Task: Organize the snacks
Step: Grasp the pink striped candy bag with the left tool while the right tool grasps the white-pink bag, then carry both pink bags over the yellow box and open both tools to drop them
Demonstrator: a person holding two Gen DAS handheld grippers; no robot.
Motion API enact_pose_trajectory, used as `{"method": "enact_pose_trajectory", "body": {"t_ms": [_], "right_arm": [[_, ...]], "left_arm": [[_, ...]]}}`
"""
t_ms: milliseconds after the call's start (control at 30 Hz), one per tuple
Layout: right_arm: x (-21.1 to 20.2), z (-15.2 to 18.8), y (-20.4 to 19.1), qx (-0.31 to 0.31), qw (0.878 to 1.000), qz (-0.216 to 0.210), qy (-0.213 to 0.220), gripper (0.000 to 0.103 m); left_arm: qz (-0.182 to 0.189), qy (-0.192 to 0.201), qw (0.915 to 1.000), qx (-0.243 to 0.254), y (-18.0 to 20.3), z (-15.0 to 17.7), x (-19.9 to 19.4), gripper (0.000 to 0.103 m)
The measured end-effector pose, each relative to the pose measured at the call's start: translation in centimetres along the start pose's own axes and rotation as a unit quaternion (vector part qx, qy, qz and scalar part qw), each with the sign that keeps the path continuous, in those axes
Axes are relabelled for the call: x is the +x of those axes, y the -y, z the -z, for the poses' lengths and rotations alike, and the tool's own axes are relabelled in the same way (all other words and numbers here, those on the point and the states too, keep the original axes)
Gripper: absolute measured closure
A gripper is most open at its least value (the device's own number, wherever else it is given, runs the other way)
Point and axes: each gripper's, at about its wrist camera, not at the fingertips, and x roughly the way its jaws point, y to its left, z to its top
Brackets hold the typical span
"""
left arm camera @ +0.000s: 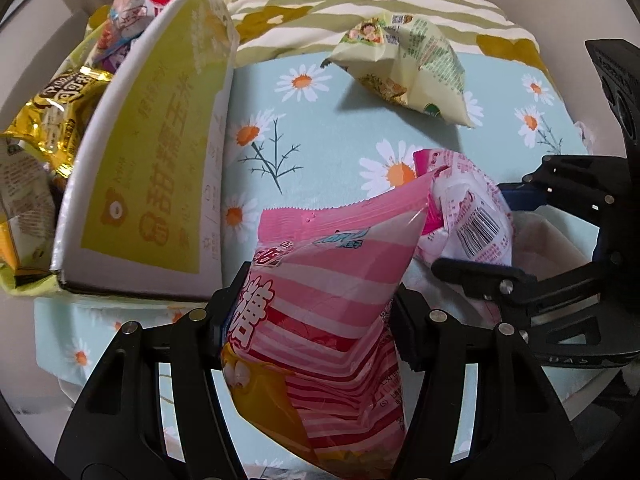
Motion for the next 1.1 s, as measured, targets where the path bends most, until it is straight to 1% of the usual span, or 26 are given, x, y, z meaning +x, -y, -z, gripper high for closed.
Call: {"method": "enact_pose_trajectory", "body": {"t_ms": [33, 67, 100, 300, 400, 500, 600, 700, 833, 900, 967, 1100], "right_arm": [[-0.2, 0.0, -0.2, 0.002, 1.000, 0.001, 0.003, 0.055], [-0.4, -0.1, -0.2, 0.004, 1.000, 0.005, 0.005, 0.068], [-0.5, -0.2, -0.2, 0.008, 1.000, 0.002, 0.006, 0.070], [-2.4, -0.8, -0.5, 0.026, 0.999, 0.012, 0.027, 0.071], [-4.2, -1.3, -1.0, 0.033, 0.998, 0.021, 0.041, 0.071], [-6.2, -1.8, -1.4, 0.045, 0.997, 0.026, 0.056, 0.071], [-8.7, -2.5, -1.8, 0.057, 0.995, 0.032, 0.079, 0.071], [-11.0, -4.0, -2.4, 0.064, 0.992, 0.042, 0.103, 0.071], [-13.7, -6.9, -3.8, 0.067, 0.987, 0.064, 0.135, 0.071], [-14.6, -8.3, -4.7, 0.069, 0.984, 0.071, 0.151, 0.071], [-15.1, -10.5, -5.6, 0.070, 0.980, 0.077, 0.167, 0.071], [-15.1, -14.0, -7.1, 0.082, 0.975, 0.071, 0.192, 0.071]], "left_arm": [[0.001, 0.003, 1.0000, 0.000, 0.0, 0.0, -0.3, 0.043], [0.003, 0.005, 1.0000, -0.001, 0.0, 0.0, -0.6, 0.043], [0.004, 0.008, 1.0000, -0.002, 0.0, 0.0, -0.9, 0.043], [0.014, 0.033, 0.9994, -0.001, 0.0, 0.0, -3.3, 0.043], [0.024, 0.050, 0.9985, -0.001, -0.1, -0.3, -5.0, 0.043], [0.038, 0.071, 0.9967, -0.002, -0.3, -0.9, -7.2, 0.043], [0.053, 0.101, 0.9934, -0.007, -1.3, -1.9, -9.9, 0.043], [0.058, 0.137, 0.9889, -0.013, -2.9, -3.0, -12.8, 0.043], [0.054, 0.178, 0.9822, -0.021, -6.4, -4.7, -16.2, 0.043], [0.046, 0.193, 0.9799, -0.023, -8.6, -5.7, -17.3, 0.043], [0.041, 0.202, 0.9781, -0.027, -10.7, -6.5, -18.0, 0.043], [0.031, 0.214, 0.9756, -0.037, -15.4, -8.0, -18.6, 0.043]]}}
